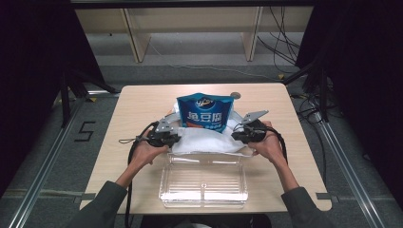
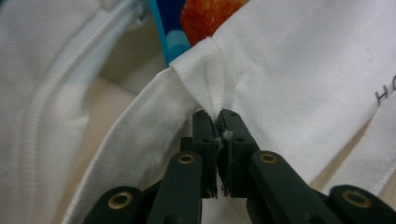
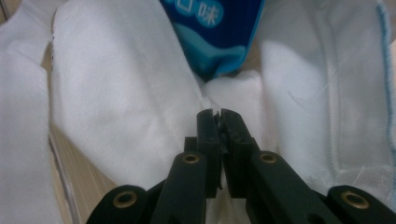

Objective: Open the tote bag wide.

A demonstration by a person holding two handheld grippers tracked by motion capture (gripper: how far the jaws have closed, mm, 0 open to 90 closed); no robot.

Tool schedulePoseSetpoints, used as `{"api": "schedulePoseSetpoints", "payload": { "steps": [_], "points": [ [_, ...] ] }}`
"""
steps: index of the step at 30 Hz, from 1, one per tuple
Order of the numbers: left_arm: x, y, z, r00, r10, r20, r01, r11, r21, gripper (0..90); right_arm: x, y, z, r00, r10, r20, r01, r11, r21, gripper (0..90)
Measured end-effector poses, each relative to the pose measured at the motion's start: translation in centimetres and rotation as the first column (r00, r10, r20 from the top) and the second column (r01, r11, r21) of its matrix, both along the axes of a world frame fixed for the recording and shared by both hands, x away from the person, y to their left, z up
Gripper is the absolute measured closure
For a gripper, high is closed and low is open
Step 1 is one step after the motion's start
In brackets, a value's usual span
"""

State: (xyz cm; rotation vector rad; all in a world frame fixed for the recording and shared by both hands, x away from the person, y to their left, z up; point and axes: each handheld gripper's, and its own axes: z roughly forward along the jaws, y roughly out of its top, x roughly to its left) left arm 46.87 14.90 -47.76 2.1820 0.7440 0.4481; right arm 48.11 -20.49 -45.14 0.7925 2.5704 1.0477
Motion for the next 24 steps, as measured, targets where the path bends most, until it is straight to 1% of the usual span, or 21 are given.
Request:
{"api": "schedulePoseSetpoints", "payload": {
  "steps": [1,2,4,6,7,8,9,10,11,12,14,15,16,17,18,19,20,21,22,23,24],
  "points": [
    [0.0,-0.1,-0.1,1.0000,-0.001,-0.003,0.001,1.0000,-0.002,85.3,0.0,0.1,-0.3,0.9995,-0.015,-0.029,0.015,0.9999,0.008,87.7],
    [0.1,-0.1,-0.2,0.9999,-0.003,-0.011,0.003,1.0000,-0.006,85.3,0.2,0.1,-0.6,0.9989,-0.019,-0.042,0.020,0.9996,0.018,87.7],
    [0.3,0.0,-0.4,0.9997,-0.006,-0.023,0.006,1.0000,-0.007,85.3,0.6,-0.2,-1.0,0.9993,-0.010,-0.037,0.010,0.9998,0.017,87.7],
    [0.6,0.1,-0.8,0.9988,-0.007,-0.048,0.006,0.9999,-0.016,85.2,0.7,-0.2,-1.3,0.9971,-0.016,-0.075,0.018,0.9993,0.033,87.7],
    [0.7,0.1,-1.1,0.9983,-0.008,-0.058,0.006,0.9998,-0.019,85.2,0.8,-0.4,-1.3,0.9965,-0.011,-0.083,0.012,0.9997,0.022,87.7],
    [0.9,0.2,-1.3,0.9974,-0.012,-0.072,0.011,0.9999,-0.013,85.1,0.9,-0.2,-1.6,0.9971,-0.018,-0.073,0.021,0.9987,0.047,87.7],
    [1.0,0.2,-1.5,0.9971,-0.004,-0.076,0.003,0.9999,-0.013,85.1,1.0,-0.2,-1.6,0.9963,-0.013,-0.085,0.016,0.9992,0.036,87.7],
    [1.2,0.2,-2.0,0.9956,-0.001,-0.094,-0.002,0.9996,-0.030,85.1,1.0,-0.1,-1.7,0.9952,-0.024,-0.095,0.027,0.9990,0.034,87.7],
    [1.3,0.3,-2.2,0.9951,-0.001,-0.099,-0.003,0.9992,-0.040,85.1,0.9,-0.1,-1.8,0.9945,-0.025,-0.102,0.028,0.9992,0.030,87.7],
    [1.3,0.3,-2.3,0.9940,0.000,-0.110,-0.005,0.9989,-0.046,85.0,0.9,-0.1,-1.8,0.9933,-0.026,-0.113,0.027,0.9995,0.013,87.7],
    [1.5,0.4,-2.5,0.9933,-0.009,-0.116,0.004,0.9989,-0.048,84.8,1.1,-0.1,-1.9,0.9942,-0.017,-0.106,0.019,0.9998,0.011,87.7],
    [1.4,0.4,-2.4,0.9923,0.002,-0.124,-0.010,0.9982,-0.059,84.6,1.1,0.0,-2.1,0.9953,-0.025,-0.093,0.029,0.9990,0.033,87.5],
    [1.4,0.5,-2.3,0.9921,0.003,-0.125,-0.010,0.9981,-0.061,84.2,1.2,-0.1,-1.9,0.9972,-0.011,-0.074,0.014,0.9995,0.030,87.3],
    [1.5,0.5,-2.1,0.9921,-0.004,-0.125,-0.004,0.9980,-0.064,83.1,1.0,-0.2,-1.5,0.9949,-0.012,-0.101,0.015,0.9994,0.030,86.7],
    [1.5,0.5,-2.0,0.9925,-0.004,-0.123,-0.004,0.9978,-0.066,81.4,1.0,-0.2,-1.3,0.9972,-0.011,-0.074,0.015,0.9986,0.051,84.7],
    [1.5,0.5,-1.9,0.9924,-0.009,-0.123,0.001,0.9975,-0.070,80.0,0.8,-0.4,-0.8,0.9955,-0.021,-0.092,0.025,0.9984,0.051,80.6],
    [1.6,0.6,-1.7,0.9918,-0.005,-0.128,-0.005,0.9971,-0.076,77.7,0.8,-0.4,-0.6,0.9970,-0.037,-0.069,0.042,0.9960,0.079,77.5],
    [1.7,0.6,-1.5,0.9911,-0.005,-0.133,-0.007,0.9962,-0.087,73.8,0.9,-0.7,0.2,0.9977,-0.047,-0.049,0.051,0.9941,0.095,73.9],
    [1.7,0.5,-1.4,0.9908,-0.007,-0.135,-0.007,0.9947,-0.102,70.7,0.8,-0.8,0.9,0.9979,-0.045,-0.046,0.050,0.9932,0.105,71.3],
    [1.6,0.5,-0.9,0.9926,-0.023,-0.120,0.012,0.9959,-0.090,67.9,0.7,-0.9,1.4,0.9982,-0.050,-0.033,0.053,0.9914,0.120,69.5],
    [1.5,0.5,-0.7,0.9928,-0.019,-0.118,0.007,0.9946,-0.103,64.2,0.5,-1.0,2.2,0.9985,-0.053,-0.013,0.055,0.9882,0.143,68.2]
  ]
}}
